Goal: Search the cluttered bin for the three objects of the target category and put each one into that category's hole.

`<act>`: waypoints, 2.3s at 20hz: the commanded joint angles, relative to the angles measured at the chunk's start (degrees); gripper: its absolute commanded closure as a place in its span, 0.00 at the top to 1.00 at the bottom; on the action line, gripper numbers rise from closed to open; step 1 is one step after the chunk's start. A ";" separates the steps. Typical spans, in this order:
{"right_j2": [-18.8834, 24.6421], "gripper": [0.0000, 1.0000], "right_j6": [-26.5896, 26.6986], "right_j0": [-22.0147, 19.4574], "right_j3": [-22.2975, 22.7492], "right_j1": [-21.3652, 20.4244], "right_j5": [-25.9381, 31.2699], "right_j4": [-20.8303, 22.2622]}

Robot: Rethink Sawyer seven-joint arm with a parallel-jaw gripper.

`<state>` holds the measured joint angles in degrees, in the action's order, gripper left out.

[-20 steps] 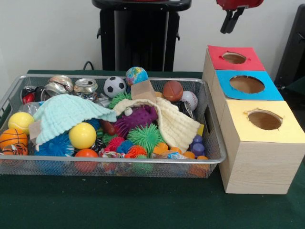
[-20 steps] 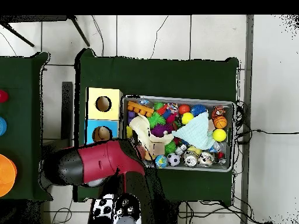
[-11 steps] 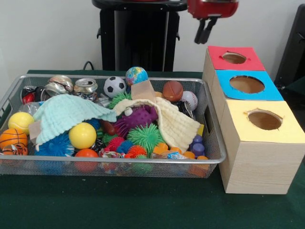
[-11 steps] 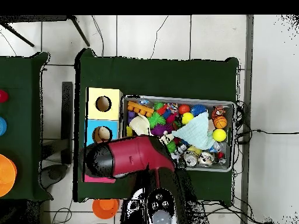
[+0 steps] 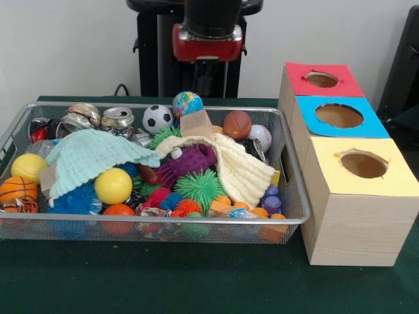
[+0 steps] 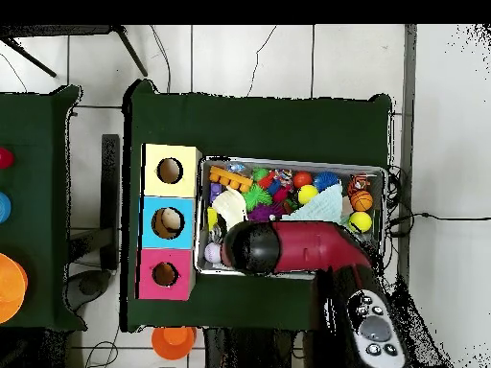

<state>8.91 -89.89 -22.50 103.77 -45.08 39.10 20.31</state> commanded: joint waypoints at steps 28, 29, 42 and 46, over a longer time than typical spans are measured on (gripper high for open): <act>24.27 0.00 24.49 -19.61 -12.49 11.02 12.02 11.79; 24.40 0.00 24.47 -19.74 -12.53 11.14 12.06 11.83; 24.22 0.00 27.93 -19.82 -13.77 11.25 14.63 18.38; 22.90 0.00 26.15 -18.56 -15.52 11.74 16.28 20.49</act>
<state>30.90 -81.55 -41.72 92.75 -35.70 47.29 35.59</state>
